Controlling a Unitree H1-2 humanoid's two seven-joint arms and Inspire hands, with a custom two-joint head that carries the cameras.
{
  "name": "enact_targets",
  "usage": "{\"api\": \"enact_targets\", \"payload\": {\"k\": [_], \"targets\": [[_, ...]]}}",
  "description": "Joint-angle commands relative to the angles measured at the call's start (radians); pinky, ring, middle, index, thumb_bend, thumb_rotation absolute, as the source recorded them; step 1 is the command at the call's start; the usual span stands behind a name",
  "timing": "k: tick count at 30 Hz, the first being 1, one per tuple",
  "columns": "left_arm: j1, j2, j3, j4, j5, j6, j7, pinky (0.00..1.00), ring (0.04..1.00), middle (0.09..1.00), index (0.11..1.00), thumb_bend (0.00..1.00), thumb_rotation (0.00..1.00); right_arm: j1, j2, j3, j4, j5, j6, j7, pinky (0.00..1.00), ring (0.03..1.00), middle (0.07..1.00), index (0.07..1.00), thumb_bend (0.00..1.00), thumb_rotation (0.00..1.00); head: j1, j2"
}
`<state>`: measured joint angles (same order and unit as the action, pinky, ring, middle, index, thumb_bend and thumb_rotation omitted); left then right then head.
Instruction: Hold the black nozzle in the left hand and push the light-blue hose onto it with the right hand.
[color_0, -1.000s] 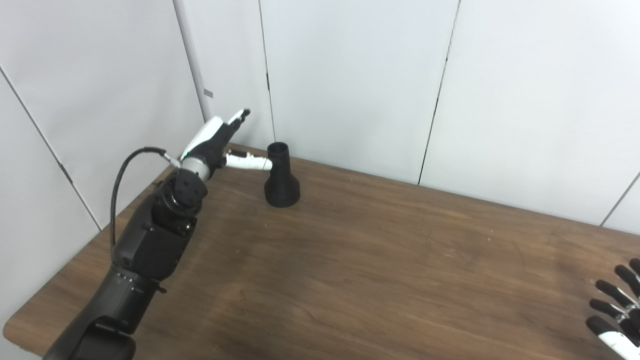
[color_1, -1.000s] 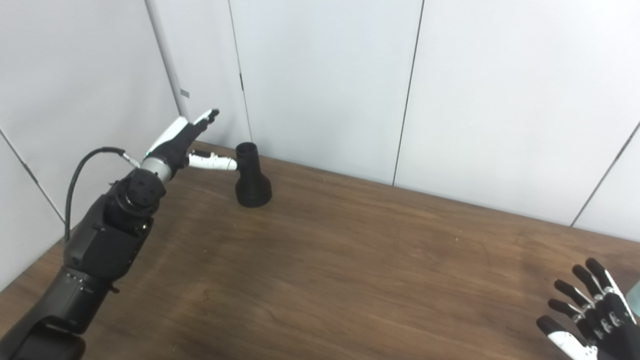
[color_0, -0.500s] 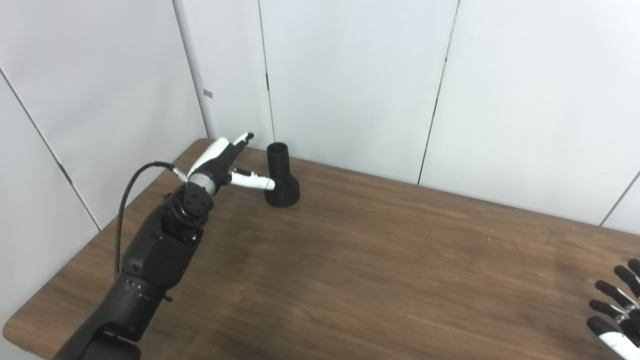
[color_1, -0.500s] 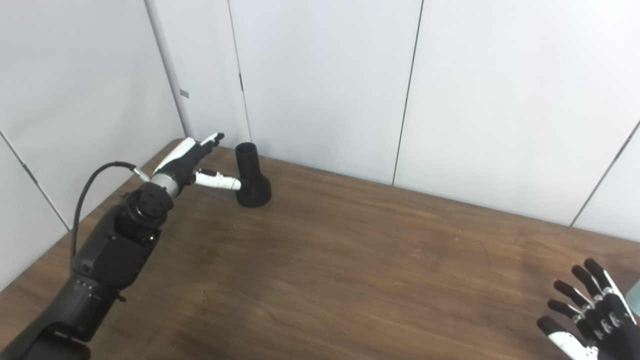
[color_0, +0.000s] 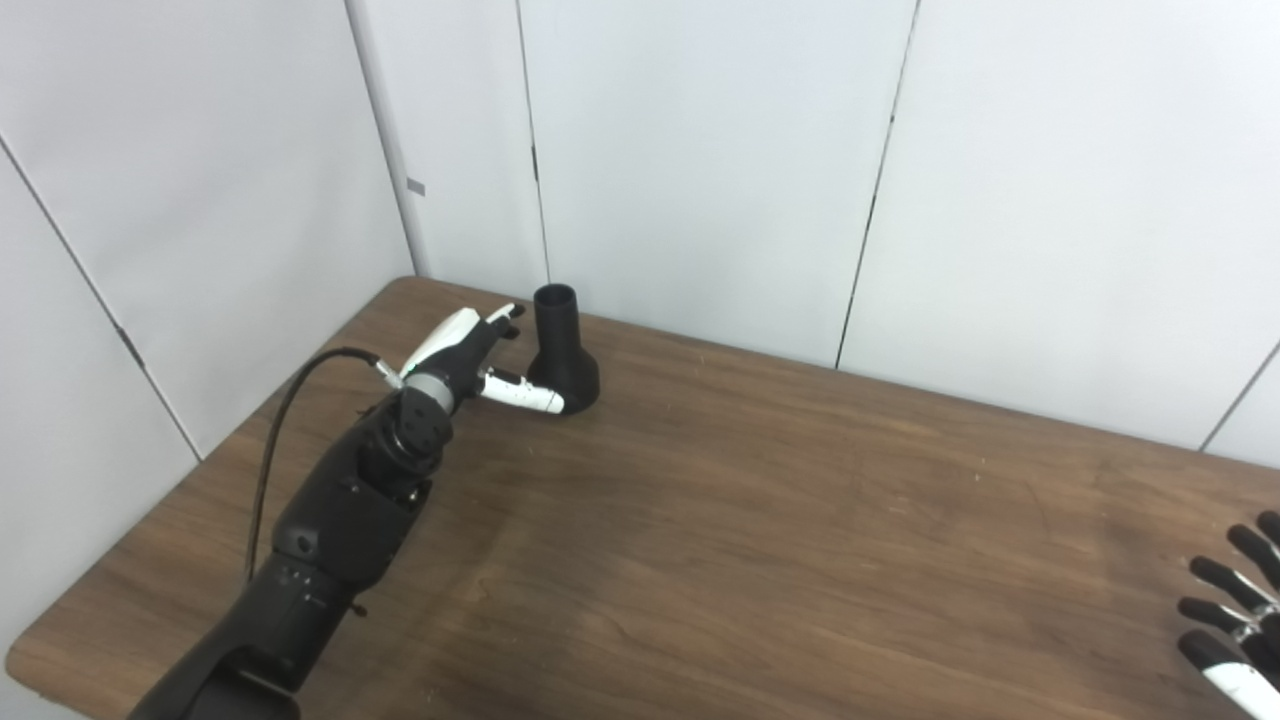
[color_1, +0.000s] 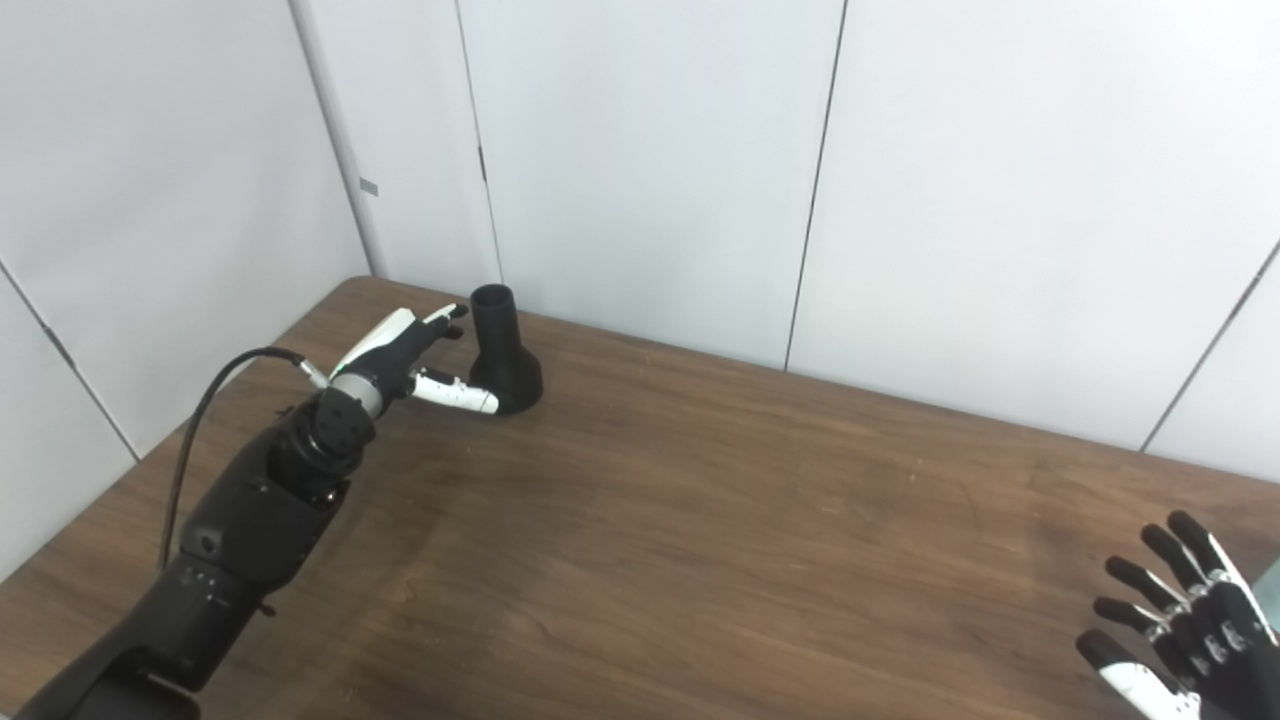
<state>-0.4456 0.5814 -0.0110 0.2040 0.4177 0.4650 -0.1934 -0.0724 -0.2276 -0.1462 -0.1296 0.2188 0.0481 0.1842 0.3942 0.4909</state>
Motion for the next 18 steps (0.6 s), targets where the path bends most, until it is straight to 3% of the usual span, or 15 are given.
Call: {"api": "enact_targets", "payload": {"k": [1, 6, 18], "targets": [[-0.053, 0.024, 0.007, 0.002, 0.013, -0.028, 0.043, 1.00, 1.000, 0.919, 0.919, 1.00, 0.32, -0.017, -0.011, -0.007, -0.048, 0.008, -0.016, -0.002, 0.68, 0.814, 0.911, 0.931, 0.59, 0.18, -0.002, 0.006], [-0.064, 0.007, 0.002, 0.040, 0.006, -0.044, 0.066, 1.00, 1.000, 0.872, 0.915, 1.00, 0.32, -0.011, -0.013, -0.007, -0.059, 0.003, -0.007, -0.007, 0.68, 0.816, 0.911, 0.930, 0.59, 0.18, -0.004, 0.009], [-0.098, -0.025, -0.010, 0.110, 0.005, -0.061, 0.097, 1.00, 0.981, 0.853, 0.897, 1.00, 0.29, -0.004, -0.014, -0.005, -0.073, -0.009, 0.005, -0.007, 0.70, 0.831, 0.914, 0.932, 0.58, 0.18, -0.009, 0.017]]}}
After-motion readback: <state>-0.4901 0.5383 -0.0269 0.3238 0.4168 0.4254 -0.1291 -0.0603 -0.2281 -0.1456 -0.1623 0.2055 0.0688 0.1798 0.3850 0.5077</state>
